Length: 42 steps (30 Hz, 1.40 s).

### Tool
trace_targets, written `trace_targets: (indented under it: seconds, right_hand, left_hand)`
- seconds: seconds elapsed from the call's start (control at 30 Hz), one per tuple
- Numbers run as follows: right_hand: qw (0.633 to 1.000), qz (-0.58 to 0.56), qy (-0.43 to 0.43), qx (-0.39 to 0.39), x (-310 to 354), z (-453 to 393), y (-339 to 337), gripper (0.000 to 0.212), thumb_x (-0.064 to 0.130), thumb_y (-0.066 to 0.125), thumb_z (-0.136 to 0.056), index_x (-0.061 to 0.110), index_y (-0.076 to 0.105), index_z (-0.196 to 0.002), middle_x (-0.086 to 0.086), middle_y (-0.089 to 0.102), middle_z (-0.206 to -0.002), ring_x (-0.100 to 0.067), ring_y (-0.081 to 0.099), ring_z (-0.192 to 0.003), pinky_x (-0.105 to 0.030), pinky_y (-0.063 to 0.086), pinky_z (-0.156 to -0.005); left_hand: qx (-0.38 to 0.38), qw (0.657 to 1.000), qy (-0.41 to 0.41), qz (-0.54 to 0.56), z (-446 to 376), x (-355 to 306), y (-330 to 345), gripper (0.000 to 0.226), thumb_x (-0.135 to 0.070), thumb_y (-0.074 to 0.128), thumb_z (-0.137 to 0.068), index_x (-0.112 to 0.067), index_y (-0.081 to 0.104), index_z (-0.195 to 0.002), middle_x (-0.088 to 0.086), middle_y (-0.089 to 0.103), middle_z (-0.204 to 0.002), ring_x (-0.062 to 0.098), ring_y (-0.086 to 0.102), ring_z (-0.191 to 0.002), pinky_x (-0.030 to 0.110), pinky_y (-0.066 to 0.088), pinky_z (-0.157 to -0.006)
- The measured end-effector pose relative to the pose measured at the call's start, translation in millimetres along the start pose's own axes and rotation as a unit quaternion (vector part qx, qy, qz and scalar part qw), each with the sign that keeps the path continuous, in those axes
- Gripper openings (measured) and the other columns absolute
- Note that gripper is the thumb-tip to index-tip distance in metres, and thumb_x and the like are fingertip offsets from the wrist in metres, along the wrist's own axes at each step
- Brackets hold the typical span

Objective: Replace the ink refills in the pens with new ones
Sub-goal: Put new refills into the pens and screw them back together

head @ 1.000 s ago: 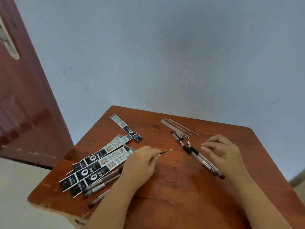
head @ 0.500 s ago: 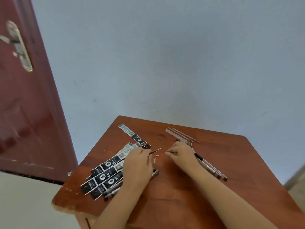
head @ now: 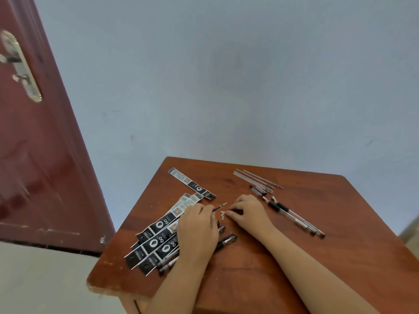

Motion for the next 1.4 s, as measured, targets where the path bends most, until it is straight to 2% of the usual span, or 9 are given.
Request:
trace_targets:
  seconds: [0.23, 0.33, 0.4, 0.5, 0.63, 0.8, 1.03, 1.2, 1.4]
  right_hand:
    - [1.0, 0.016, -0.005, -0.008, -8, 7, -18, 0.021, 0.024, 0.058, -0.084, 0.011, 0.069, -0.097, -0.006, 0.064, -0.103, -0.018, 0.052, -0.1, -0.028, 0.037, -0.087]
    - [0.991, 0.11, 0.02, -0.079, -26, 16, -52, 0.008, 0.015, 0.074, -0.067, 0.01, 0.072, -0.073, -0.007, 0.069, -0.076, -0.027, 0.063, -0.077, -0.038, 0.046, -0.066]
    - [0.976, 0.197, 0.042, -0.078, -37, 25, -64, 0.02, 0.018, 0.084, -0.047, 0.014, 0.068, -0.058, -0.002, 0.065, -0.057, -0.023, 0.061, -0.056, -0.032, 0.046, -0.048]
    - [0.96, 0.261, 0.084, -0.051, -48, 37, -77, 0.02, 0.028, 0.078, -0.06, 0.017, 0.067, -0.073, 0.0, 0.065, -0.072, -0.021, 0.06, -0.071, -0.033, 0.046, -0.059]
    - [0.972, 0.215, 0.089, 0.001, -63, 40, -71, 0.026, 0.028, 0.042, -0.09, 0.018, 0.055, -0.111, 0.001, 0.057, -0.109, -0.018, 0.048, -0.105, -0.028, 0.037, -0.085]
    - [0.982, 0.168, 0.08, 0.033, -68, 38, -62, 0.027, 0.022, 0.043, -0.09, 0.015, 0.055, -0.113, -0.002, 0.056, -0.112, -0.018, 0.05, -0.102, -0.025, 0.041, -0.083]
    - [0.99, 0.079, 0.1, 0.063, -76, 37, -53, 0.029, 0.017, 0.049, -0.087, 0.012, 0.054, -0.114, -0.006, 0.049, -0.117, -0.02, 0.049, -0.108, -0.026, 0.04, -0.087]
    - [0.983, 0.027, 0.148, 0.108, -92, 37, -57, 0.034, 0.018, 0.055, -0.085, 0.015, 0.052, -0.119, -0.006, 0.055, -0.118, -0.02, 0.051, -0.108, -0.028, 0.043, -0.09]
    - [0.985, -0.043, 0.154, 0.059, -94, 44, -73, 0.034, 0.011, 0.056, -0.079, 0.017, 0.058, -0.112, -0.002, 0.063, -0.103, -0.017, 0.056, -0.092, -0.028, 0.048, -0.081]
  left_hand:
    - [0.006, 1.0, 0.029, -0.009, 4, -8, 0, 0.032, -0.024, 0.038, -0.074, -0.015, 0.068, -0.068, -0.003, 0.061, -0.061, 0.014, 0.058, -0.055, 0.019, 0.042, -0.055]
    - [0.007, 0.999, 0.049, -0.012, 1, -16, -1, 0.032, -0.024, 0.038, -0.075, -0.016, 0.068, -0.067, -0.004, 0.061, -0.061, 0.013, 0.058, -0.054, 0.018, 0.042, -0.054]
    - [0.008, 0.997, 0.069, -0.022, 0, -22, 0, 0.031, -0.025, 0.039, -0.075, -0.017, 0.069, -0.069, -0.005, 0.061, -0.063, 0.012, 0.058, -0.055, 0.018, 0.042, -0.054]
    - [0.003, 0.996, 0.091, -0.02, -2, -31, 2, 0.031, -0.025, 0.041, -0.076, -0.016, 0.069, -0.07, -0.005, 0.062, -0.063, 0.012, 0.058, -0.056, 0.022, 0.039, -0.062]
    - [0.0, 0.996, 0.09, -0.002, -9, -45, 5, 0.024, -0.022, 0.048, -0.076, -0.016, 0.07, -0.072, -0.005, 0.064, -0.064, 0.01, 0.059, -0.059, 0.02, 0.039, -0.069]
    - [0.027, 0.995, 0.077, 0.061, -27, -73, 13, 0.016, -0.018, 0.056, -0.074, -0.015, 0.072, -0.075, -0.005, 0.068, -0.064, 0.015, 0.06, -0.062, 0.009, 0.031, -0.055]
    - [0.051, 0.992, 0.03, 0.113, -50, -93, 43, 0.022, -0.018, 0.056, -0.088, -0.015, 0.067, -0.106, 0.002, 0.068, -0.096, 0.014, 0.052, -0.09, 0.017, 0.032, -0.072]
    - [0.027, 0.978, -0.041, 0.203, -51, -80, 47, 0.017, -0.009, 0.064, -0.081, -0.009, 0.07, -0.097, -0.006, 0.062, -0.08, -0.003, 0.05, -0.067, 0.006, 0.04, -0.066]
    - [0.045, 0.953, -0.136, 0.267, -42, -53, 56, 0.019, -0.01, 0.064, -0.081, -0.014, 0.068, -0.099, -0.016, 0.059, -0.077, -0.004, 0.053, -0.074, 0.004, 0.043, -0.067]
Point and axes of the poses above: each hand's wrist, its own z-axis away from the middle knuckle, its own y-axis out of the palm, x = y × z, the point moved 9 cm from there along -z, towards the middle knuckle
